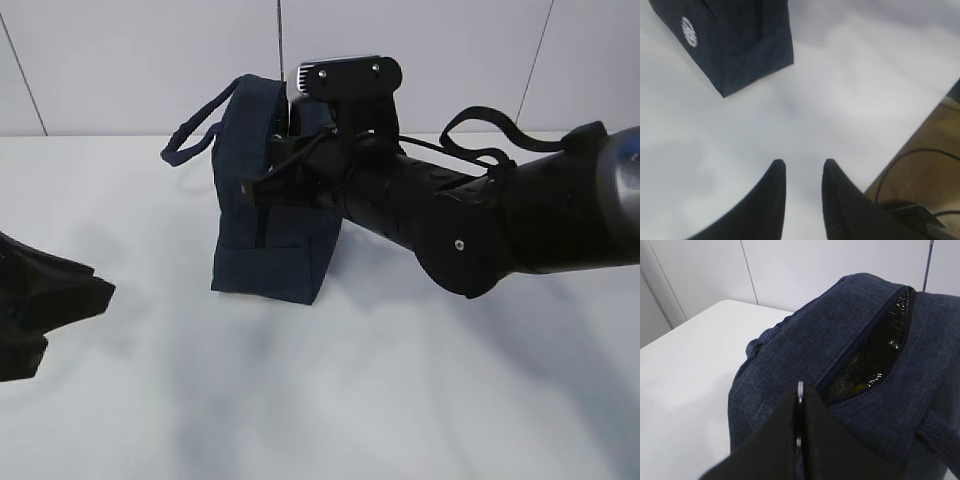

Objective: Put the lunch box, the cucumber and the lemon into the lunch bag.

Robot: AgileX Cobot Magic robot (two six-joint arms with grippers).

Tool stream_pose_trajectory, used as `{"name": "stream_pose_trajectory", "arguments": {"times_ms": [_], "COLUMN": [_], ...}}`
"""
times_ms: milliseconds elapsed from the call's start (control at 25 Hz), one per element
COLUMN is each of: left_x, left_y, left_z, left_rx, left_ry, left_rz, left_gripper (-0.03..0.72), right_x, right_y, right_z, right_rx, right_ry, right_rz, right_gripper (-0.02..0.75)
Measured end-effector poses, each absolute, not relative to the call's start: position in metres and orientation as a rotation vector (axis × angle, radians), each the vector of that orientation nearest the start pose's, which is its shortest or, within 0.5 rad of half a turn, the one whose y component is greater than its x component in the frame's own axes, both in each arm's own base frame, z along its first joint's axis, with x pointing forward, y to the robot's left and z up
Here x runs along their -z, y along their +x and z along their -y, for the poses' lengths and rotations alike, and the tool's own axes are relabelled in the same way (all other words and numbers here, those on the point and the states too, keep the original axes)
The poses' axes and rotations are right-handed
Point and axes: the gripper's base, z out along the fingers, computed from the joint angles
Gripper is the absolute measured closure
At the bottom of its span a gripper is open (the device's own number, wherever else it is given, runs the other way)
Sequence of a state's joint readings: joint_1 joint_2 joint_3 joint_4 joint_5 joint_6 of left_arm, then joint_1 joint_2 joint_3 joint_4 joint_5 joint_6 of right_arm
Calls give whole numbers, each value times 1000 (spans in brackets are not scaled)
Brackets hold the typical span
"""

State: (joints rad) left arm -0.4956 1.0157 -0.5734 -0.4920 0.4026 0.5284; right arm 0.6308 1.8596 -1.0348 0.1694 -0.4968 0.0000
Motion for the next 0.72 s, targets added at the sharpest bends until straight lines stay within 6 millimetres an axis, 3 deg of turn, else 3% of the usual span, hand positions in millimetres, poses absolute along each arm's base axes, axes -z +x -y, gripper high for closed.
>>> {"name": "stream_pose_trajectory", "arguments": {"times_ms": [200, 480, 720], "left_x": [-253, -213, -188], "left_y": [182, 215, 230], "left_z": [109, 130, 149], "left_rx": [361, 268, 215], "left_ry": [642, 621, 689], "left_rz": [-2113, -2131, -2129], "left_gripper": [523, 412, 398], "right_x": [-208, -206, -206], "right_y": [332, 331, 331], "right_z": [-233, -233, -233], "right_rx": [-477, -475, -475], "right_ry": [-383, -388, -388], "right_rz": [-1805, -1827, -1828], "right_gripper": [738, 738, 738]}}
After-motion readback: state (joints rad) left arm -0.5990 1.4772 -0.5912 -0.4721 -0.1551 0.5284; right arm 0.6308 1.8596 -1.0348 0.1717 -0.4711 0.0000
